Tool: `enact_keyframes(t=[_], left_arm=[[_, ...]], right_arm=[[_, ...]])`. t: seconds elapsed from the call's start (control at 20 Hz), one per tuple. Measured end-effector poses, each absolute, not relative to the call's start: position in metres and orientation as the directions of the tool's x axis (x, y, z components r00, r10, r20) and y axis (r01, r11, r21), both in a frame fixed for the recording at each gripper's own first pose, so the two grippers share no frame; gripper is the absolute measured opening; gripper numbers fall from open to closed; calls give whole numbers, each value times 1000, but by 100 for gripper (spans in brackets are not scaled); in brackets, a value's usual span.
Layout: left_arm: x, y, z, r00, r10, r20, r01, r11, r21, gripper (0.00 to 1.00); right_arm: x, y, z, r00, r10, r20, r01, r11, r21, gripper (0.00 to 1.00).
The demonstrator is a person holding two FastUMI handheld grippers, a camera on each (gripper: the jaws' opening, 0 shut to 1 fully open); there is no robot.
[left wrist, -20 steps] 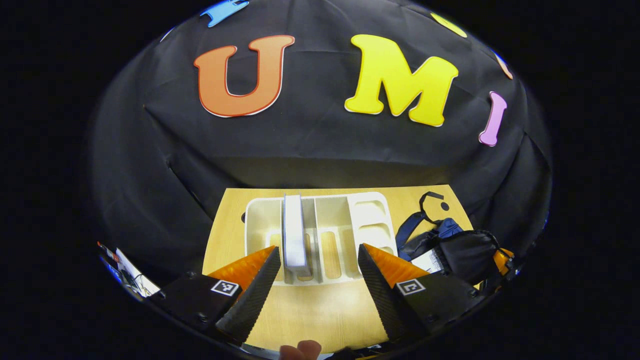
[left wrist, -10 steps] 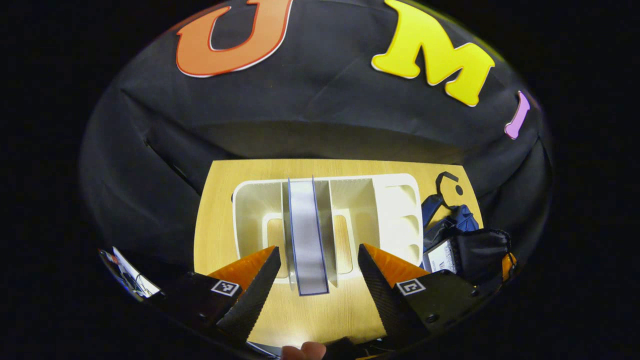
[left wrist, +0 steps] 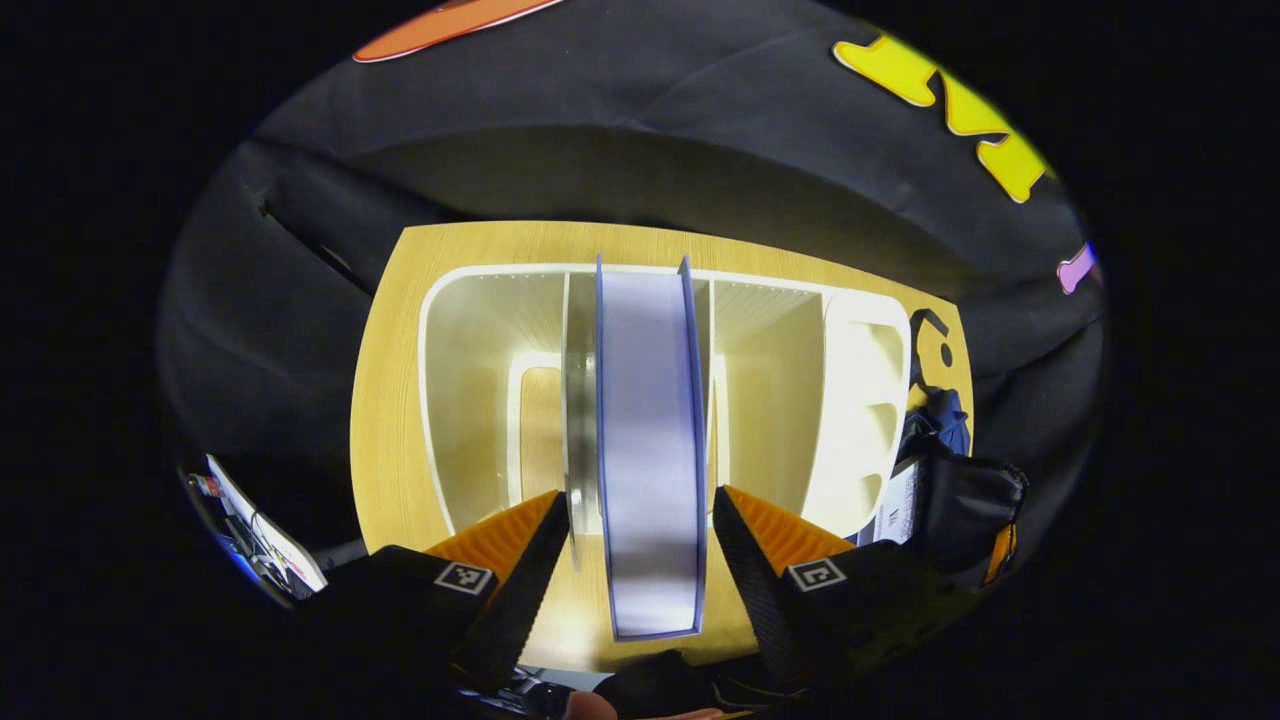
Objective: Open the schoolbag, grab two books from the bookshelf and put them into the schoolbag.
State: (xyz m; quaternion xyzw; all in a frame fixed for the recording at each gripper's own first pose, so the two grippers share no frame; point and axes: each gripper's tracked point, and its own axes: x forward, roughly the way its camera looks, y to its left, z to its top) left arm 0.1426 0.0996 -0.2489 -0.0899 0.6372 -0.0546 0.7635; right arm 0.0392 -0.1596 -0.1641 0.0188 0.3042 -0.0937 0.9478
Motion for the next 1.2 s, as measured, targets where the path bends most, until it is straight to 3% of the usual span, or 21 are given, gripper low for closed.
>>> enact_keyframes(t=[0.25, 0.35, 0.4, 0.5, 1.05, 1.2], left_arm=[[145, 104, -257, 145, -131, -981, -16, 991, -135, 75], [142, 108, -258, 131, -104, -986, -16, 994, -107, 64], [140, 109, -256, 125, -101, -987, -21, 994, -104, 52], [135, 110, -251, 118, -99, -988, -40, 994, -104, 45], [63, 124, -133, 339, -155, -928, -46, 982, -181, 41], [28, 125, -103, 389, -209, -897, -86, 962, -261, 39]], right_arm=[[37, -160, -167, 796, -165, -582, 192, 981, -17, 0], [36, -161, -166, 799, -166, -577, 187, 982, -24, 0], [36, -162, -165, 801, -166, -575, 185, 982, -26, 0], [35, -163, -165, 804, -161, -572, 181, 983, -23, 0], [32, -164, -169, 824, -112, -556, 131, 991, -7, 0], [31, -164, -168, 827, -104, -553, 125, 992, 0, 0]])
